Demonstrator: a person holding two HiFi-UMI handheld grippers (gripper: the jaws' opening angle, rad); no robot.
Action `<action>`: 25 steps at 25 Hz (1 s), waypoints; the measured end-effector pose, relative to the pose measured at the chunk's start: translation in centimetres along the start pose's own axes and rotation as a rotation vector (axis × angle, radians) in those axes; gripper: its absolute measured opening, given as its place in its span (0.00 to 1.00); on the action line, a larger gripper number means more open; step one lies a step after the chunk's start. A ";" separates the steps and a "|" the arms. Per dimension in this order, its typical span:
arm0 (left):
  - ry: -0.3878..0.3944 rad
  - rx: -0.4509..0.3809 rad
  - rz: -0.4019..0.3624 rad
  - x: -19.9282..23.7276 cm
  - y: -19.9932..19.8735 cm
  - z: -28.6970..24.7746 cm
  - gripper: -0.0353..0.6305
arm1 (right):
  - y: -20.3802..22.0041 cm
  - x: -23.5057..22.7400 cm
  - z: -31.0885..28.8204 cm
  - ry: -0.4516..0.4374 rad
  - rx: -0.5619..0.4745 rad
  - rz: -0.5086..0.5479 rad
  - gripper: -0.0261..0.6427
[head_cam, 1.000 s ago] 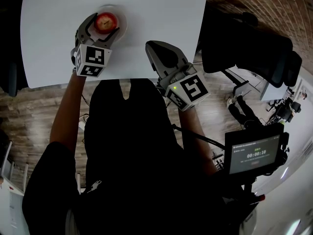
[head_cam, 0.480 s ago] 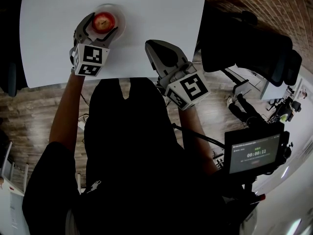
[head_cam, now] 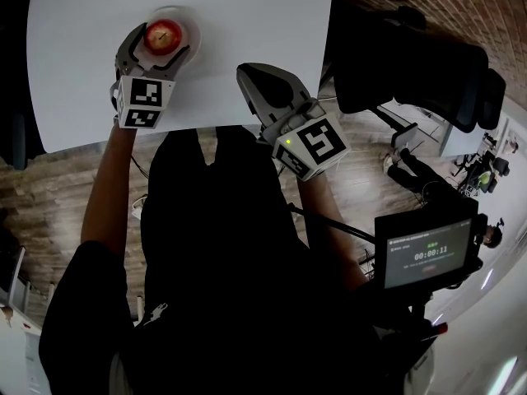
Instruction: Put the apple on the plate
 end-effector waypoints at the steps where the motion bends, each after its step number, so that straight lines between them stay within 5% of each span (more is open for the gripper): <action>1: -0.003 0.002 -0.002 0.1 0.0 0.0 0.68 | 0.0 0.0 0.0 0.001 -0.001 0.001 0.04; 21: -0.049 -0.011 0.031 0.9 -0.7 2.6 0.69 | -1.2 0.2 -0.2 -0.035 -0.071 0.035 0.04; 25: -0.096 -0.037 0.007 -0.8 -3.1 5.1 0.57 | -2.0 0.6 2.3 -0.057 -0.117 0.068 0.04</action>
Point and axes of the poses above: the fingertips, and each gripper's own axes: z backward along the fingers, x to its left, y out of its underside, the point moved 9 cm from there along z, backward along the fingers, and after that the axes turned 4 degrees about -z, right-handed, at the moved point
